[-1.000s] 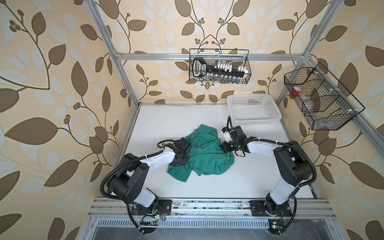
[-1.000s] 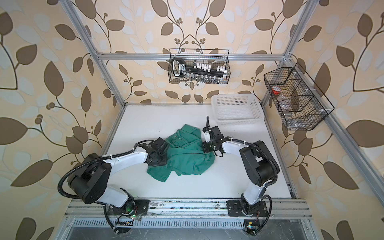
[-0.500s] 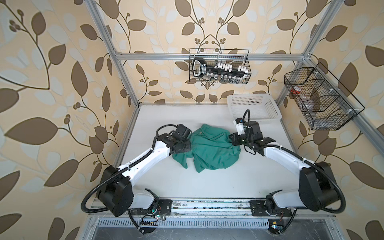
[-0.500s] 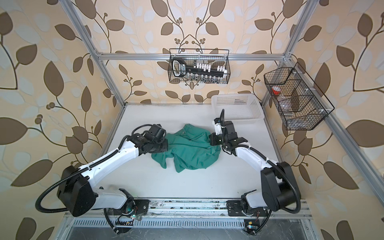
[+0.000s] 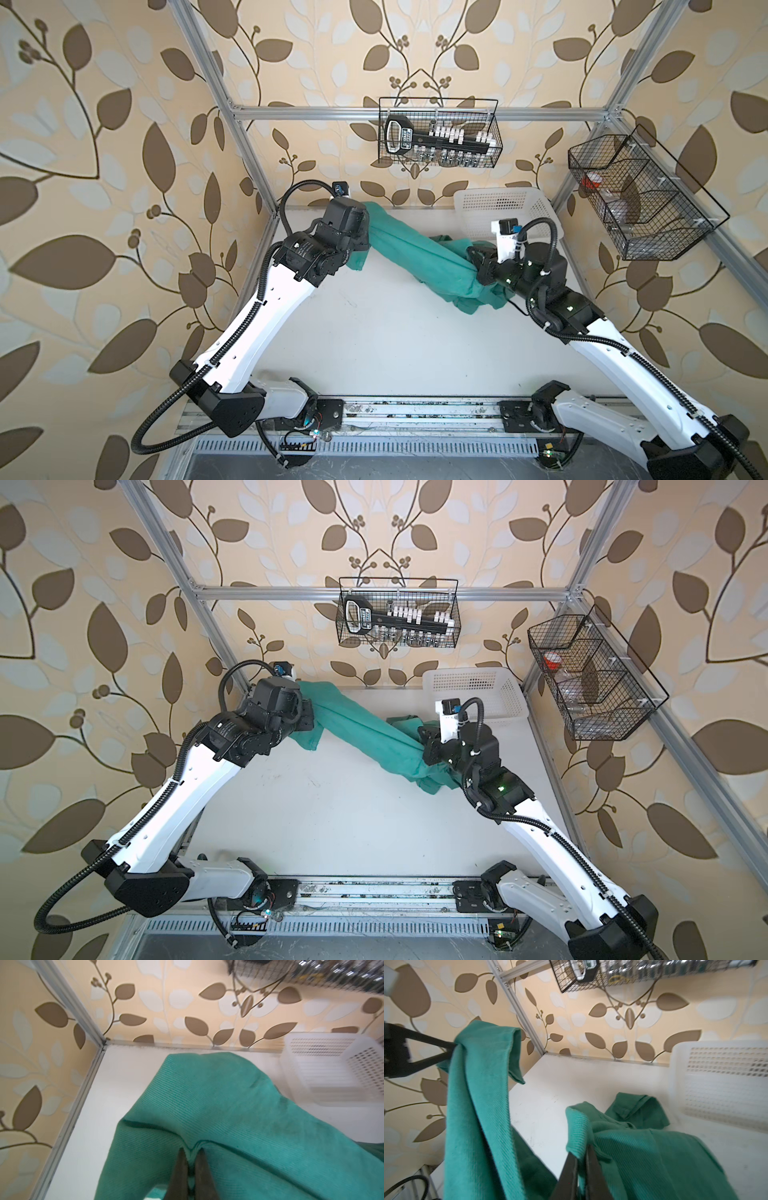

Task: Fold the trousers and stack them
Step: 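Pull the trousers apart with both grippers to stretch them out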

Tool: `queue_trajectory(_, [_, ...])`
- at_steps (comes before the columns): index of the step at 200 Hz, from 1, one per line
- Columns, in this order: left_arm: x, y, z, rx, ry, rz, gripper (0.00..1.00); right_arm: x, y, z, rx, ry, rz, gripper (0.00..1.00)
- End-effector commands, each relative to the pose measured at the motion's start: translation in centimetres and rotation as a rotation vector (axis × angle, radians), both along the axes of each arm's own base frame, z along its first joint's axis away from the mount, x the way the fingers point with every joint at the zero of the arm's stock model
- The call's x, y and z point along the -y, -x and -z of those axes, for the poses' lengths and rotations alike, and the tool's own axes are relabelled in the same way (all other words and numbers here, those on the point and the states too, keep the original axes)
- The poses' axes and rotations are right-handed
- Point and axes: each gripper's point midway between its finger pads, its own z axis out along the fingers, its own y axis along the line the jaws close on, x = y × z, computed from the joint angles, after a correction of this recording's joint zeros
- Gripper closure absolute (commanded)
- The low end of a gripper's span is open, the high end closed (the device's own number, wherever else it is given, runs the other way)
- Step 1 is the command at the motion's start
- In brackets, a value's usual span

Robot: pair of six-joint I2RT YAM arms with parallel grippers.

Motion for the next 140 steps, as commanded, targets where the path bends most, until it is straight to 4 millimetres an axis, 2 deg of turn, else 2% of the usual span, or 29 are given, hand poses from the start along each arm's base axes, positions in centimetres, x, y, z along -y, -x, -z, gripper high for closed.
queue_trajectory(1, [-7.6, 2.1, 3.8, -0.089, -0.136, -0.249, 1.0, -2.1, 2.0, 8.1, -0.196, 0.042, -0.003, 0.83])
queue_trajectory(17, [-9.4, 2.9, 7.7, -0.162, -0.102, -0.298, 1.0, -5.6, 3.9, 11.1, -0.26, 0.05, -0.093, 0.73])
queue_trajectory(26, [-10.4, 3.4, 9.4, -0.194, -0.096, -0.337, 1.0, -6.8, 4.5, 11.8, -0.287, 0.059, -0.14, 0.64])
queue_trajectory(36, [-11.8, 4.1, 10.6, -0.21, -0.107, -0.399, 1.0, -7.5, 4.9, 11.7, -0.3, 0.055, -0.197, 0.52])
queue_trajectory(57, [-14.2, 5.2, 12.0, -0.214, -0.095, -0.498, 1.0, -5.6, 3.8, 10.5, -0.281, 0.05, -0.191, 0.41])
queue_trajectory(75, [-15.3, 5.7, 12.4, -0.206, -0.105, -0.542, 1.0, -2.2, 2.0, 9.3, -0.254, 0.075, -0.126, 0.39])
queue_trajectory(89, [-15.6, 6.0, 12.7, -0.214, -0.109, -0.554, 1.0, 0.1, 0.7, 9.4, -0.257, 0.124, -0.08, 0.39])
queue_trajectory(101, [-15.5, 6.0, 13.1, -0.228, -0.106, -0.55, 1.0, 1.3, -0.1, 10.3, -0.288, 0.16, -0.06, 0.38])
queue_trajectory(116, [-15.0, 6.0, 13.7, -0.244, -0.081, -0.532, 1.0, 1.6, -0.6, 11.7, -0.338, 0.191, -0.059, 0.34])
queue_trajectory(140, [-14.3, 5.8, 14.8, -0.27, -0.046, -0.505, 1.0, -0.4, -0.5, 13.1, -0.349, 0.213, -0.108, 0.26])
